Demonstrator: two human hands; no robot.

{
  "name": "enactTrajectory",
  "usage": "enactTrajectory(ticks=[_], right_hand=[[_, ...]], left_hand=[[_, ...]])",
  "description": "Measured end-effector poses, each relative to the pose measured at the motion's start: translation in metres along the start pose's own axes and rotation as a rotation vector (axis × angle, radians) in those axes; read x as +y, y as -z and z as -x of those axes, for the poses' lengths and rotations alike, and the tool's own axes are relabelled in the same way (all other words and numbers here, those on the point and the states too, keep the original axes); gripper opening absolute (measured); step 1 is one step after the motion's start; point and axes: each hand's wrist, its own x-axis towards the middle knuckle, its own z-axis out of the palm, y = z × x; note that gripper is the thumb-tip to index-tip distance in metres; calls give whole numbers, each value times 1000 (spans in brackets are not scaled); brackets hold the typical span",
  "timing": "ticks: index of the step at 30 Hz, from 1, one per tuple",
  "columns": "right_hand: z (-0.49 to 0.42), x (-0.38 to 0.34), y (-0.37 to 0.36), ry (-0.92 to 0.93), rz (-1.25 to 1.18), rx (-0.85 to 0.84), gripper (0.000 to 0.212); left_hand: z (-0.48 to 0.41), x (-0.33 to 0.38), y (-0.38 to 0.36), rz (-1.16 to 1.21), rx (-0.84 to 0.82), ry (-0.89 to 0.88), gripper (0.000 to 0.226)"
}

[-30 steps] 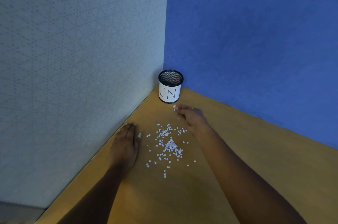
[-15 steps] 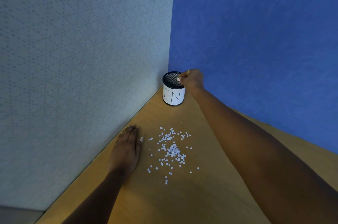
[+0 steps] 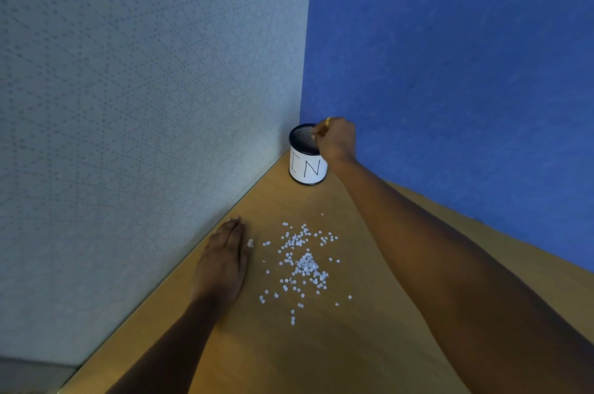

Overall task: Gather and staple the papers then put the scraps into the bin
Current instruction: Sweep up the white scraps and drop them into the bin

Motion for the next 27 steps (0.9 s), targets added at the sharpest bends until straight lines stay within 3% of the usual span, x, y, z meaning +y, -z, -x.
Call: enactTrajectory(ticks=[3,7,18,23,27], right_hand=[[16,-5,5,20,-92,29,16],[59,0,6,84,-156,25,19],[153,63,-30,40,347,-469,50],[171,57,-48,90,401,-524,59],[180,50,-56,185,390,-582,56]], left_hand=[[0,0,1,1,9,-8,53],[0,-1,0,7,22,-16,71],[2,1,2,0,28,-19,65],[1,1,3,6,30,-31,68],[2,1,3,9,29,-28,55]])
